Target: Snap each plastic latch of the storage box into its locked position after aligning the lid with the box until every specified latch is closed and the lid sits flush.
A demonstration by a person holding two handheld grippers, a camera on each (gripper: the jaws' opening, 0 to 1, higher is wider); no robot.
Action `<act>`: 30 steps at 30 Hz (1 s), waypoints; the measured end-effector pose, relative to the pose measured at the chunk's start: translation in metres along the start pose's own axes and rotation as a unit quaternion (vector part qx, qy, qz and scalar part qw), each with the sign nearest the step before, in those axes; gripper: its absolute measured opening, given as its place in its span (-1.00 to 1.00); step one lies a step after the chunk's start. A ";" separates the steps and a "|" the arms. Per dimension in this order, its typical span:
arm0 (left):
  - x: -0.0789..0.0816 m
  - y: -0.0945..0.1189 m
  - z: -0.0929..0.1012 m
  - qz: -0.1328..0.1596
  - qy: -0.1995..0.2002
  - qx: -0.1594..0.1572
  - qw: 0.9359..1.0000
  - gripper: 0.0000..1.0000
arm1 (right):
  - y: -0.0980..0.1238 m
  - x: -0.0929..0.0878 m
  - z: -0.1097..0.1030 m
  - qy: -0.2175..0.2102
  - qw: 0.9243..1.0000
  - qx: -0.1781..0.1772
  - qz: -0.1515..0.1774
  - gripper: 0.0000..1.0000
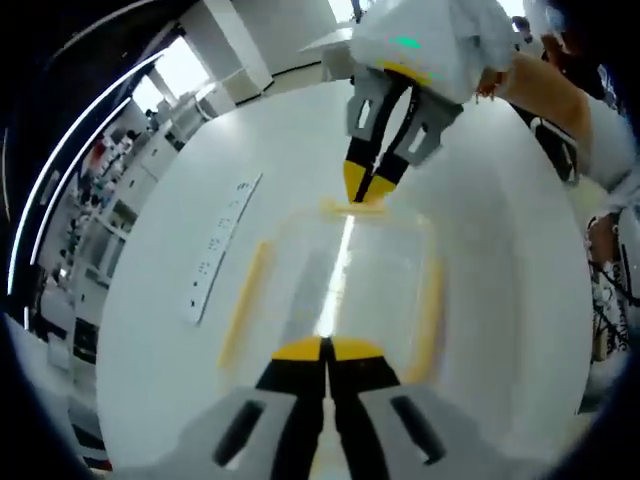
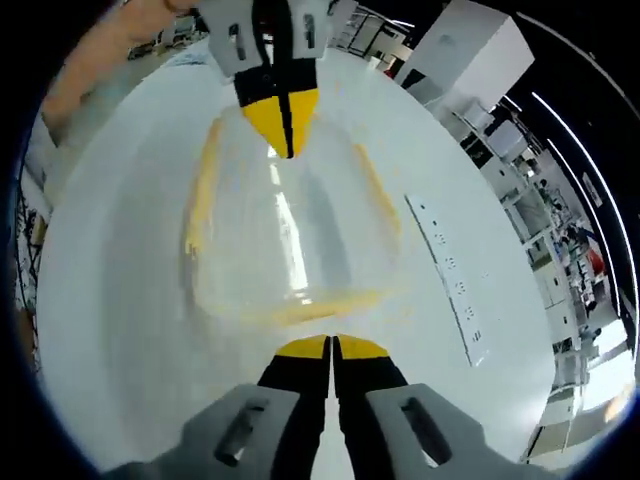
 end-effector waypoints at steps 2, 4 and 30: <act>-0.001 0.000 0.000 0.010 0.013 0.005 1.000 -1.00 | 0.008 0.012 0.007 -0.016 0.999 -0.005 0.031 -0.96; -0.001 -0.001 -0.001 0.012 0.019 0.003 1.000 -1.00 | 0.016 0.027 0.007 -0.011 0.998 -0.014 0.059 -0.96; -0.100 0.035 -0.060 0.039 0.069 0.060 0.995 -1.00 | -0.028 0.069 -0.025 0.070 0.996 0.025 0.038 -0.99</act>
Point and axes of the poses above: the point that each gripper's makers call its tool centre point, and the gripper's own axes: y roughly backward along the fingers, z roughly to its right, x roughly out of its top, the point moved 6 cm from there along y, roughly backward along the fingers, and after that the axes turned 2 degrees about x, right-handed, at the moved point
